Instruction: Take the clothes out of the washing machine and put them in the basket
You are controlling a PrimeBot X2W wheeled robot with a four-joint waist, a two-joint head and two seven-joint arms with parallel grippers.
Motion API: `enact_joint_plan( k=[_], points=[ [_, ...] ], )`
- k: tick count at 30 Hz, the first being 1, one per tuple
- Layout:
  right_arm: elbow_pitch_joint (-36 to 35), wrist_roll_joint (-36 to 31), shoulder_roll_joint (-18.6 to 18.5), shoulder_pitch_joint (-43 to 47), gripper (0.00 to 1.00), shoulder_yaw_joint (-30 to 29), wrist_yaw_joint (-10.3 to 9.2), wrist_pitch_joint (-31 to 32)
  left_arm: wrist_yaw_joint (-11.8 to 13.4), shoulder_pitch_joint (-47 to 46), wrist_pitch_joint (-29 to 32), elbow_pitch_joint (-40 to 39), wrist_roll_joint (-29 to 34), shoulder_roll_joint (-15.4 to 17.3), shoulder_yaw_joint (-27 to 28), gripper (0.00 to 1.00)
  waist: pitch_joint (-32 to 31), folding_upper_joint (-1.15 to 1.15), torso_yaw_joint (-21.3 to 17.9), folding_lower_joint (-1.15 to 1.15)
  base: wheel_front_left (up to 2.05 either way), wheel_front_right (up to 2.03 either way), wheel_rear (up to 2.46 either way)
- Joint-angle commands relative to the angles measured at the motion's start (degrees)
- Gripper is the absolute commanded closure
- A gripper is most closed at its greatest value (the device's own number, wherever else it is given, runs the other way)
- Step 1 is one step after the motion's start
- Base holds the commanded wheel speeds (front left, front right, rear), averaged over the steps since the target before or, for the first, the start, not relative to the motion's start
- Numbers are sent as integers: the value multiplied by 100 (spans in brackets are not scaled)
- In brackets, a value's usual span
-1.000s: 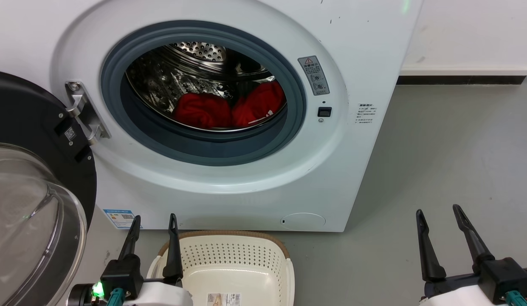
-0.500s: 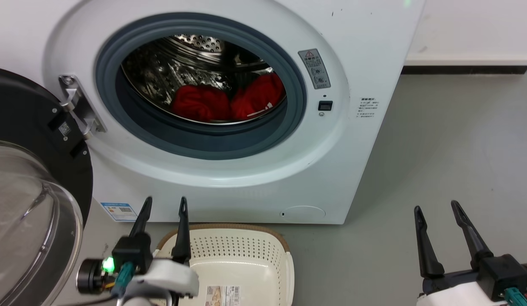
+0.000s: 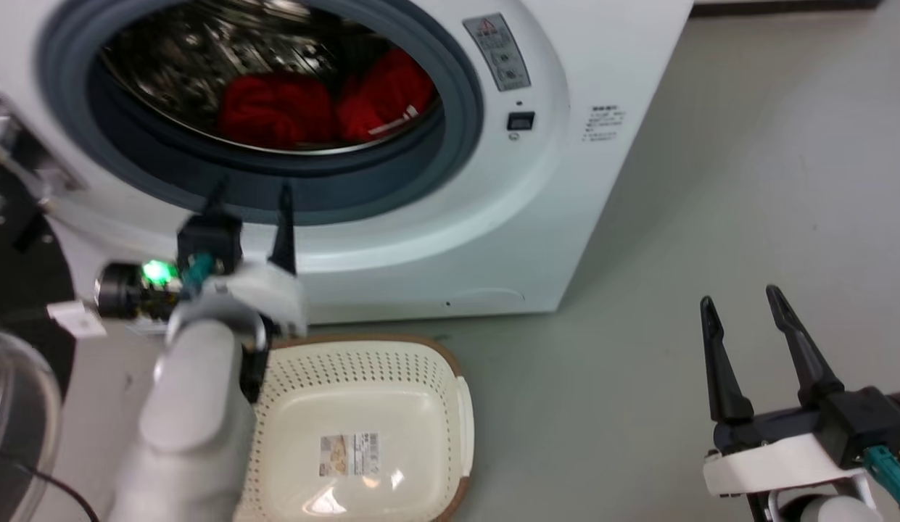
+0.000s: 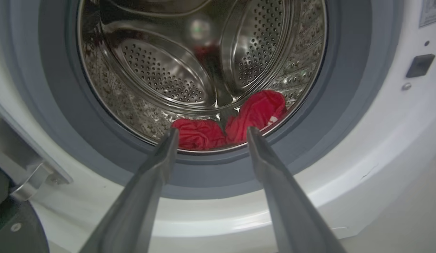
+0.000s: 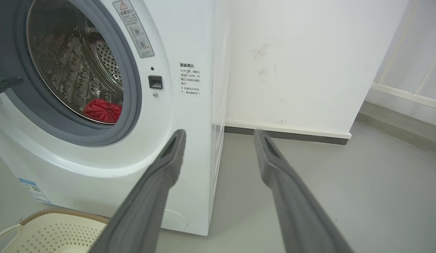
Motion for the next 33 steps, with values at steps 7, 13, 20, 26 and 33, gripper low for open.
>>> enact_joint_plan(
  k=[7, 13, 20, 26, 33],
  points=[
    [-92, 137, 6, -406, 0, 80, -4, -14, 49, -1639, 107, 1339, 76, 349, 29, 0, 922, 0, -507, -1, 0, 0, 0],
    [-148, 282, 6, -730, 0, 181, -4, -14, -59, -2933, 449, 2178, 127, 719, -3, 0, 1522, 0, -739, -1, 0, 0, 0],
    [-211, 416, 7, -1050, 0, 332, -4, -14, -198, -4087, 930, 2825, 196, 1138, -115, 0, 2094, 0, -1003, -1, 0, 0, 0],
    [-266, 538, 8, -1228, 0, 465, -4, -14, -264, -4842, 1544, 3211, 300, 1432, -272, 0, 2478, 0, -1215, -1, 0, 0, 0],
    [-365, 652, 7, -1302, 0, 562, -4, -14, -402, -5577, 2617, 3467, 414, 1706, -464, 0, 2872, 0, -1374, -1, 0, 0, 0]
  ],
)
